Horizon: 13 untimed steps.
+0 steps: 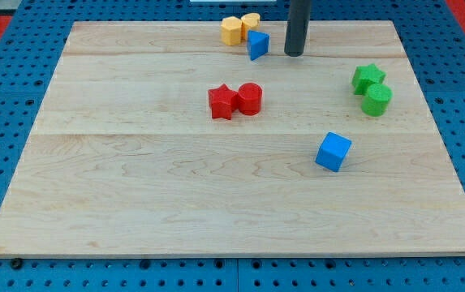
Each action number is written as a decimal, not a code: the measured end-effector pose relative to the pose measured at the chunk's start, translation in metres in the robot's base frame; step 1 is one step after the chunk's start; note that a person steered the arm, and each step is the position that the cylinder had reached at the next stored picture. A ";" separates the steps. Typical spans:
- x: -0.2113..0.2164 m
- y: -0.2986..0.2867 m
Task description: Move blue triangle towards the top left
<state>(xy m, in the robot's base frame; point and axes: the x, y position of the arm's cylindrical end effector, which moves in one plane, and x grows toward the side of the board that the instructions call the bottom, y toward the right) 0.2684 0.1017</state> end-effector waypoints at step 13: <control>0.016 -0.207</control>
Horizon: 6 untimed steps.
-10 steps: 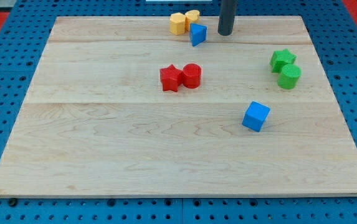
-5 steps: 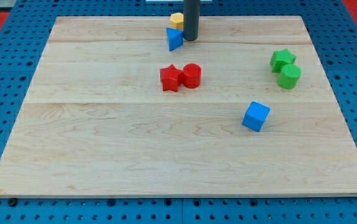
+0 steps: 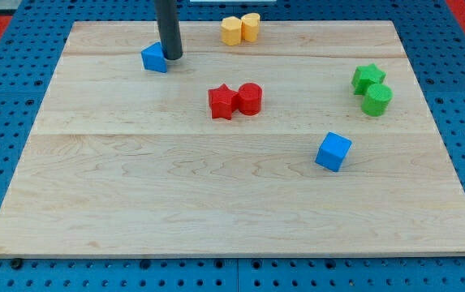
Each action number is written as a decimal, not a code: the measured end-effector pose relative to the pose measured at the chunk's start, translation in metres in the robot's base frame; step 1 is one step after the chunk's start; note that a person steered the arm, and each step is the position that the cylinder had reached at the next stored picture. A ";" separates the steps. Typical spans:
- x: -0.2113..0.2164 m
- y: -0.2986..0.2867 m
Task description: Move blue triangle towards the top left
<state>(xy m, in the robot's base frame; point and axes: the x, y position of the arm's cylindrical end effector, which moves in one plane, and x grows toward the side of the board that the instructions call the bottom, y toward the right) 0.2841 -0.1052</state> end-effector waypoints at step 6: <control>-0.011 -0.143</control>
